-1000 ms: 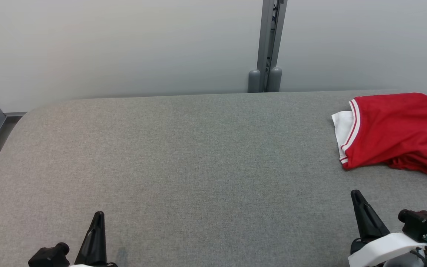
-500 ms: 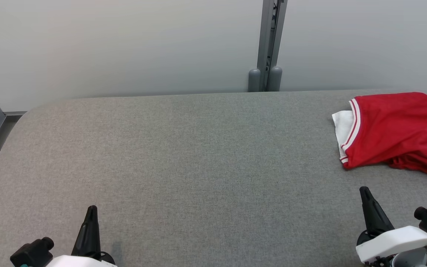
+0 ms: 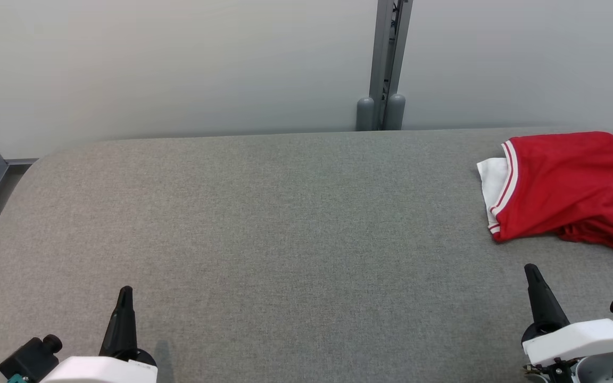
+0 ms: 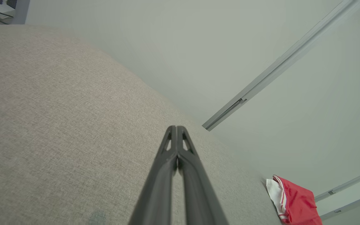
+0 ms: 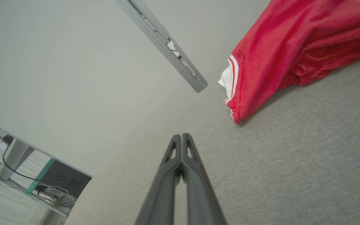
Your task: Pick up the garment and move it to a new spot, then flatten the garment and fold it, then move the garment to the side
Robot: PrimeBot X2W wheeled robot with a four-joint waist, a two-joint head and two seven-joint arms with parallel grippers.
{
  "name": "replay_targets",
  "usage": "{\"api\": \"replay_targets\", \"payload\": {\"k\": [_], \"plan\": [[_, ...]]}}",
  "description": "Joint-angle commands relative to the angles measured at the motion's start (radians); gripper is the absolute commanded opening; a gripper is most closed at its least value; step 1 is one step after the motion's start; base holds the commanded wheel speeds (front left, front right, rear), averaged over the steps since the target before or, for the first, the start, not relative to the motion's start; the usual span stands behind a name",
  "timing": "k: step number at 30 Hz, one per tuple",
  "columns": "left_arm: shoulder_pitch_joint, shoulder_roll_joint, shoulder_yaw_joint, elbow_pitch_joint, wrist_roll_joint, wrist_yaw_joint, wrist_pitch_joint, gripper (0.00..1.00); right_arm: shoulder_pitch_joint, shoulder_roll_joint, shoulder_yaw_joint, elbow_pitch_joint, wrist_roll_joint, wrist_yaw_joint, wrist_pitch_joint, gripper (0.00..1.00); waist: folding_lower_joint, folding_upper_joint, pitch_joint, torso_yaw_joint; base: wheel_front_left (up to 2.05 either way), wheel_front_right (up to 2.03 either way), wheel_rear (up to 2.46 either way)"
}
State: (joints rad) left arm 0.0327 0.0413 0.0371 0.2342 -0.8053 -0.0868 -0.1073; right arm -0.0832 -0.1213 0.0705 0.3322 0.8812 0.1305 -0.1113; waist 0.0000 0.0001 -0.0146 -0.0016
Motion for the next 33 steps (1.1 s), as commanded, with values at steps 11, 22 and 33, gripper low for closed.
{"api": "replay_targets", "payload": {"k": [11,22,33], "plan": [[-0.055,0.008,0.020,-0.008,-0.155,-0.011,0.041,0.00,-0.027,0.009,-0.041,-0.031,0.143,0.000,0.044,0.00,0.0000,-0.0001,0.002,0.000,0.00,0.00,0.00],[-0.073,0.008,0.031,-0.005,-0.276,-0.019,0.074,0.00,-0.027,0.020,-0.068,-0.043,0.252,0.000,0.079,0.00,0.0000,-0.0001,0.004,0.000,0.00,0.00,0.00],[-0.089,0.009,0.042,-0.002,-0.384,-0.024,0.106,0.00,-0.028,0.031,-0.093,-0.053,0.350,0.000,0.109,0.00,0.0000,-0.0001,0.007,0.001,0.00,0.00,0.00]]}}
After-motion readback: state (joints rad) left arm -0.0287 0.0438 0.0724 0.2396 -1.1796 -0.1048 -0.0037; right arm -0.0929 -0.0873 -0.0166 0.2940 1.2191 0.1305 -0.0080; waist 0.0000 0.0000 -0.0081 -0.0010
